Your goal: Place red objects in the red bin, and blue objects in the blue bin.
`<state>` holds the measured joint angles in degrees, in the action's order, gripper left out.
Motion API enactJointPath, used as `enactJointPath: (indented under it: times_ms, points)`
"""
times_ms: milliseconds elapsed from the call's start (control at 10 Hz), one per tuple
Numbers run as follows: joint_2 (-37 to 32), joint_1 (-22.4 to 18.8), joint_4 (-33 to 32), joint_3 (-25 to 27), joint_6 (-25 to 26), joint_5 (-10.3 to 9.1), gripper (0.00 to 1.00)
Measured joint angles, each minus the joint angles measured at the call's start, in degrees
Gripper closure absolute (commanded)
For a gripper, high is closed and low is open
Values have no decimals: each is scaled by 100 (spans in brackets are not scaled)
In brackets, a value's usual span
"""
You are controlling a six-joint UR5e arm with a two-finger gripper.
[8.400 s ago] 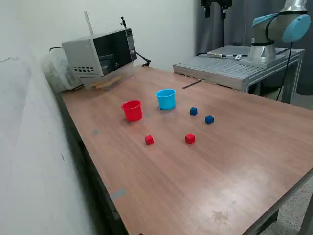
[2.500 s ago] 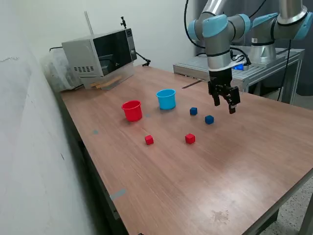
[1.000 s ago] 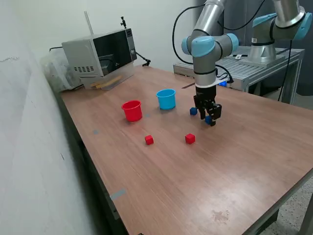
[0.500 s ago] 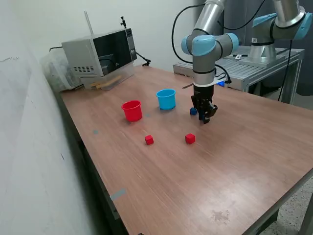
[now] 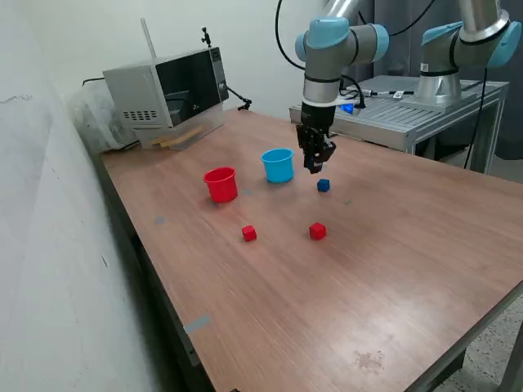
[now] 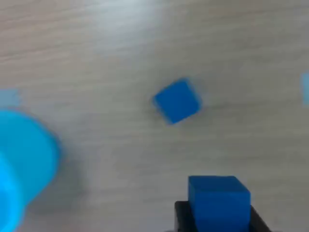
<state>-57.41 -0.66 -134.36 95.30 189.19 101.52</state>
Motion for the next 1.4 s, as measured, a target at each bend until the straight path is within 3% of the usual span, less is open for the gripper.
enactJointPath:
  times_ms: [500, 1000, 1100, 1400]
  points:
    - [-435, 1129, 87, 17, -503, 84, 100]
    - [-414, 1445, 210, 62, -649, 41, 100]
    - [-373, 1453, 215, 62, -655, 25, 0]
    - [-291, 1479, 203, 36, -656, 0, 0]
